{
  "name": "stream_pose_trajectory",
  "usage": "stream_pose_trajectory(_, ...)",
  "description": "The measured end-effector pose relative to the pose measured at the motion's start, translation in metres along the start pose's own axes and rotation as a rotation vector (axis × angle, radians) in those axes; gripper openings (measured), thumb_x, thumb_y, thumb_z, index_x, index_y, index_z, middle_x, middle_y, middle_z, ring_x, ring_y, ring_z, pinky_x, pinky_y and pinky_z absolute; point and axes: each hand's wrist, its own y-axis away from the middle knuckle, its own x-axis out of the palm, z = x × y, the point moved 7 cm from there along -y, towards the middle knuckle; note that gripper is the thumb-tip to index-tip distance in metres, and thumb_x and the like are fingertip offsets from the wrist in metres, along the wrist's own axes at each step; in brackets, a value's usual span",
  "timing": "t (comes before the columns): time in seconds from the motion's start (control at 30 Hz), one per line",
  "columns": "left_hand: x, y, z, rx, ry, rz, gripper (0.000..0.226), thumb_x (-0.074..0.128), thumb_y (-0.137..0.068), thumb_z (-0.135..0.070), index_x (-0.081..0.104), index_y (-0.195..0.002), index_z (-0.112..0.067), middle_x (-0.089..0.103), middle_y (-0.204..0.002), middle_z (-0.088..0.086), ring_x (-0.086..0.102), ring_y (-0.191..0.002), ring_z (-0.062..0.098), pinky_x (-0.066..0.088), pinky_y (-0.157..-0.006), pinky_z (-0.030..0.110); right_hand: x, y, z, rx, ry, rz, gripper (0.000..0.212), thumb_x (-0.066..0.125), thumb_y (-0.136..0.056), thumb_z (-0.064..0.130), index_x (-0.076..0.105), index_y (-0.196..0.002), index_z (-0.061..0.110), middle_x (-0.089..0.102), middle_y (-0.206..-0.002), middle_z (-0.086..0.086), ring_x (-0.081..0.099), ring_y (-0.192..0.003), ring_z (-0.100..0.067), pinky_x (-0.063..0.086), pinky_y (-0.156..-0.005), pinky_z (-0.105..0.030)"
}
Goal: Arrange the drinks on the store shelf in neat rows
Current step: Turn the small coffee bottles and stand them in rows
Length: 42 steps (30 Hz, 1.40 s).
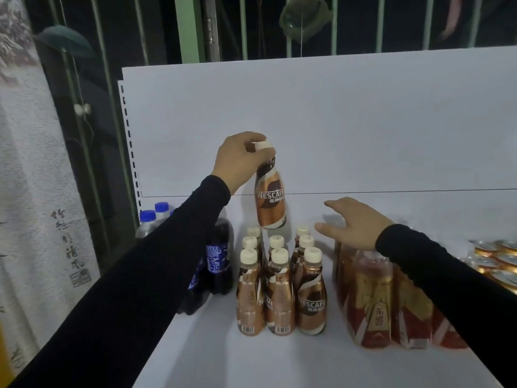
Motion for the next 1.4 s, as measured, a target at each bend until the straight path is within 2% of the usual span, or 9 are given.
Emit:
stream_pose_trajectory(0.13, 0.015, -0.02, 0.013, -0.03, -0.025, 0.01, 0.034, 0.074, -0.066, -0.034, 0.07, -0.098, -0.024, 0.073, -0.099, 0.004, 0.071, -0.093, 0.023, 0.06, -0.086, 0.045, 0.01, -0.015, -0.02, 0.092, 0.019, 0.121, 0.086, 0.04, -0.09, 0.071, 0.019, -0.156, 0.019, 0.02, -0.163, -0.004, 0.025, -0.147, -0.023, 0.023, -0.116, -0.037)
stream_pose_trajectory(0.3, 0.039, -0.029, 0.046, -0.056, -0.094, 0.061, 0.024, 0.076, -0.079, -0.023, 0.068, -0.102, -0.022, 0.071, -0.101, 0.002, 0.069, -0.094, 0.021, 0.059, -0.088, 0.045, 0.028, -0.023, -0.035, 0.163, 0.04, 0.255, 0.088, 0.032, -0.091, 0.073, 0.019, -0.156, 0.014, 0.018, -0.163, -0.006, 0.025, -0.147, -0.024, 0.023, -0.116, -0.037)
stream_pose_trajectory(0.6, 0.067, -0.006, 0.101, -0.136, -0.259, 0.202, 0.028, 0.077, -0.082, -0.019, 0.064, -0.106, -0.022, 0.068, -0.109, 0.005, 0.066, -0.101, 0.022, 0.056, -0.093, 0.041, 0.041, -0.028, -0.044, 0.172, 0.089, 0.306, 0.087, 0.025, -0.092, 0.072, 0.023, -0.155, 0.013, 0.016, -0.163, -0.007, 0.02, -0.148, -0.024, 0.019, -0.118, -0.039)
stream_pose_trajectory(0.67, 0.073, 0.002, 0.112, -0.142, -0.335, 0.257, 0.028, 0.077, -0.081, -0.018, 0.065, -0.106, -0.019, 0.067, -0.108, 0.003, 0.064, -0.1, 0.02, 0.054, -0.087, 0.033, 0.042, -0.03, -0.045, 0.171, 0.101, 0.307, 0.088, 0.025, -0.092, 0.073, 0.023, -0.155, 0.013, 0.015, -0.164, -0.007, 0.019, -0.148, -0.024, 0.018, -0.118, -0.039)
stream_pose_trajectory(0.77, 0.082, 0.011, 0.124, -0.133, -0.511, 0.369, 0.028, 0.078, -0.08, -0.021, 0.068, -0.106, -0.016, 0.066, -0.102, -0.001, 0.06, -0.095, 0.017, 0.043, -0.068, 0.02, 0.044, -0.032, -0.046, 0.171, 0.122, 0.312, 0.09, 0.026, -0.09, 0.076, 0.02, -0.156, 0.015, 0.008, -0.165, -0.006, 0.012, -0.151, -0.022, 0.014, -0.12, -0.04)
stream_pose_trajectory(0.9, 0.09, 0.015, 0.137, -0.151, -0.664, 0.477, 0.029, 0.081, -0.076, -0.027, 0.07, -0.101, -0.017, 0.063, -0.096, -0.006, 0.059, -0.089, 0.015, 0.041, -0.065, 0.022, 0.045, -0.034, -0.047, 0.168, 0.129, 0.309, 0.089, 0.029, -0.09, 0.075, 0.02, -0.156, 0.016, 0.008, -0.165, -0.006, 0.013, -0.15, -0.023, 0.015, -0.12, -0.041)
stream_pose_trajectory(1.0, 0.098, 0.017, 0.141, -0.126, -0.788, 0.559, 0.022, 0.081, -0.077, -0.024, 0.071, -0.096, -0.017, 0.069, -0.099, -0.002, 0.063, -0.093, 0.019, 0.046, -0.071, 0.025, 0.046, -0.035, -0.049, 0.169, 0.13, 0.309, 0.09, 0.029, -0.089, 0.077, 0.022, -0.156, 0.017, 0.008, -0.165, -0.005, 0.012, -0.15, -0.023, 0.016, -0.12, -0.042)
stream_pose_trajectory(1.2, 0.101, 0.015, 0.141, -0.137, -0.826, 0.616, 0.013, 0.076, -0.081, -0.018, 0.07, -0.092, -0.021, 0.07, -0.101, -0.002, 0.063, -0.096, 0.019, 0.046, -0.077, 0.026, 0.046, -0.034, -0.048, 0.167, 0.126, 0.305, 0.089, 0.03, -0.09, 0.075, 0.021, -0.156, 0.017, 0.008, -0.165, -0.006, 0.012, -0.15, -0.023, 0.016, -0.12, -0.041)
stream_pose_trajectory(1.4, 0.105, 0.009, 0.123, -0.092, -0.757, 0.584, 0.026, 0.08, -0.079, -0.023, 0.073, -0.103, -0.015, 0.067, -0.102, -0.005, 0.063, -0.098, 0.017, 0.051, -0.084, 0.029, 0.046, -0.035, -0.049, 0.167, 0.117, 0.285, 0.088, 0.03, -0.09, 0.075, 0.021, -0.156, 0.016, 0.009, -0.165, -0.006, 0.012, -0.151, -0.023, 0.015, -0.12, -0.04)
